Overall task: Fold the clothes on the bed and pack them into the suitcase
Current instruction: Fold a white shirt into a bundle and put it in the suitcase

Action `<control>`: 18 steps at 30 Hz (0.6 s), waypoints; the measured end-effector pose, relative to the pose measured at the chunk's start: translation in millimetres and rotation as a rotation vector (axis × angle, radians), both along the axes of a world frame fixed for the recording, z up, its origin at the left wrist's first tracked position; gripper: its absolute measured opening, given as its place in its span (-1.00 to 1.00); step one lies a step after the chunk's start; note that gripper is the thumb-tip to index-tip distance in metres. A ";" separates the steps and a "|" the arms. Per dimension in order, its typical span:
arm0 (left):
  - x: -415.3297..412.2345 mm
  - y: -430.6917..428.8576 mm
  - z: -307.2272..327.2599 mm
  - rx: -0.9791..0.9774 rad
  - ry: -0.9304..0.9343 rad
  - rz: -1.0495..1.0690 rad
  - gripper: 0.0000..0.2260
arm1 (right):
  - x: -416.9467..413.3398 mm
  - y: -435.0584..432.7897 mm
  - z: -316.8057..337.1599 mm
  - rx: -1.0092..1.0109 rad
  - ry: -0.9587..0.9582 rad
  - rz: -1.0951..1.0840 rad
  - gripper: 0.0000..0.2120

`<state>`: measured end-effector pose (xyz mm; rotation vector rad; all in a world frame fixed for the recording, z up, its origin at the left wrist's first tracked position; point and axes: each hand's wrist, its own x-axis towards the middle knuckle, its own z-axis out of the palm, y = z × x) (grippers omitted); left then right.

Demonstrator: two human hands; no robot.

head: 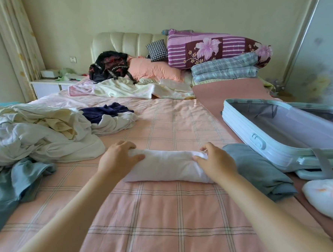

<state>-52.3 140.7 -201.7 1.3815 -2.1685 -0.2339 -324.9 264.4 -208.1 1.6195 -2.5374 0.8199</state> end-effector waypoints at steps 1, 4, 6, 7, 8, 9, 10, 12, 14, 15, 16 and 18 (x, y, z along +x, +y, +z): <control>-8.3 -1.9 -1.9 -0.088 -0.049 -0.021 -0.70 | 3.0 -4.6 -0.5 0.024 0.092 -0.010 -0.65; -41.2 0.7 -4.0 -0.250 -0.154 -0.173 -0.64 | 14.1 -21.5 -5.3 0.080 0.371 0.015 -0.71; -61.1 4.9 -6.9 -0.227 -0.177 -0.263 -0.67 | 25.2 -32.2 -7.6 0.021 0.412 0.107 -0.69; -67.7 6.8 -10.0 -0.187 -0.197 -0.308 -0.63 | 31.2 -35.8 -9.3 -0.019 0.374 0.175 -0.70; -71.1 7.9 -15.2 -0.156 -0.239 -0.349 -0.53 | 35.9 -38.3 -12.8 -0.035 0.312 0.248 -0.68; -70.4 7.2 -22.4 -0.145 -0.312 -0.364 -0.43 | 38.3 -39.3 -17.6 0.018 0.255 0.307 -0.60; -66.4 4.1 -30.3 -0.150 -0.374 -0.354 -0.36 | 38.7 -39.1 -24.6 0.105 0.241 0.349 -0.48; -52.9 -4.3 -39.3 -0.141 -0.438 -0.300 -0.32 | 30.3 -36.0 -35.5 0.243 0.260 0.360 -0.36; -42.0 -10.8 -41.1 -0.063 -0.418 -0.259 -0.31 | 19.8 -33.5 -38.3 0.266 0.167 0.357 -0.45; -39.0 -12.4 -40.5 -0.017 -0.402 -0.256 -0.30 | 16.7 -32.8 -37.6 0.258 0.121 0.362 -0.47; -36.7 -13.0 -39.5 0.009 -0.392 -0.265 -0.29 | 15.2 -32.1 -35.8 0.256 0.092 0.370 -0.48; -30.7 -12.4 -38.3 0.038 -0.389 -0.320 -0.24 | 12.6 -31.4 -33.9 0.264 0.047 0.393 -0.44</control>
